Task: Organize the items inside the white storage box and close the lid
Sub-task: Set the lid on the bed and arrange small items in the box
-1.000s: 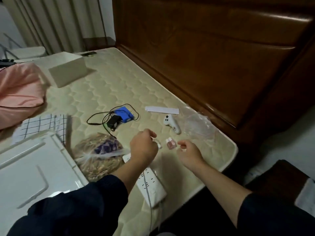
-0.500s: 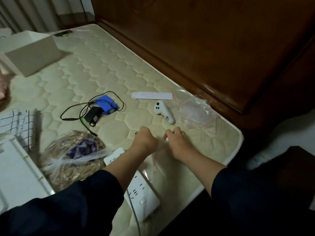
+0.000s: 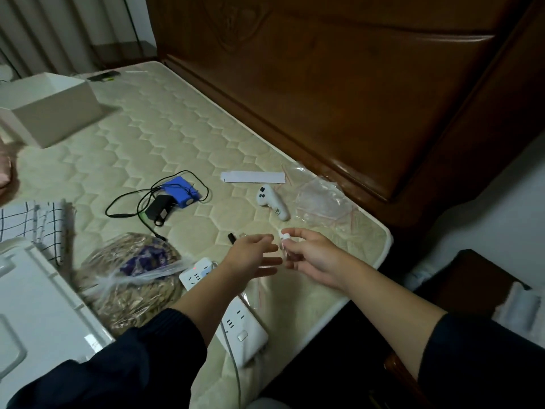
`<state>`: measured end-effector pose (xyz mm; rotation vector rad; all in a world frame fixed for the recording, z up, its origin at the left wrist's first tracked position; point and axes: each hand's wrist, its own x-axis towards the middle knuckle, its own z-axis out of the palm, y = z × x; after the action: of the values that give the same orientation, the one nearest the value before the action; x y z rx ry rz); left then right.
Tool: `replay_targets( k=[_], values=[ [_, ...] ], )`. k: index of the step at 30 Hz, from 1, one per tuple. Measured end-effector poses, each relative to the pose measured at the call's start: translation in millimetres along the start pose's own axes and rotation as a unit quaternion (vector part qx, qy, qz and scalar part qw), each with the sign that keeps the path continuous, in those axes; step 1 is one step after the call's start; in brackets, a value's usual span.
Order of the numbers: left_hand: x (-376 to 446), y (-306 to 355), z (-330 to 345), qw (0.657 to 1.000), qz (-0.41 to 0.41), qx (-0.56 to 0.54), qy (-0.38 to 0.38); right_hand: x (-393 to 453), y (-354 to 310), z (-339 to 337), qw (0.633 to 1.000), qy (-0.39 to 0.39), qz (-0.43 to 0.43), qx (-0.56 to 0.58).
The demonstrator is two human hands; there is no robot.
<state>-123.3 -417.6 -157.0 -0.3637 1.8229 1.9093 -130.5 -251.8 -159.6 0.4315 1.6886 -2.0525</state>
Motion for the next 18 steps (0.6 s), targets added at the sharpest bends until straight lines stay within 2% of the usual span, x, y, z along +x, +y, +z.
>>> replay_targets(
  k=[3, 11, 14, 18],
  values=[
    [-26, 16, 9, 0.998, 0.04, -0.007, -0.046, -38, -21, 4, 1.0, -0.001, -0.026, 0.0],
    [-87, 51, 68, 0.991, 0.119, -0.015, -0.062, -150, -64, -14, 0.993, 0.049, -0.103, -0.02],
    [-104, 59, 98, 0.989, 0.138, -0.02, -0.057, -191, -74, -41, 0.986, 0.095, -0.134, -0.005],
    [-126, 60, 151, 0.983, 0.165, 0.031, -0.076, -247, -77, -97, 0.972, 0.158, -0.171, 0.032]
  ],
)
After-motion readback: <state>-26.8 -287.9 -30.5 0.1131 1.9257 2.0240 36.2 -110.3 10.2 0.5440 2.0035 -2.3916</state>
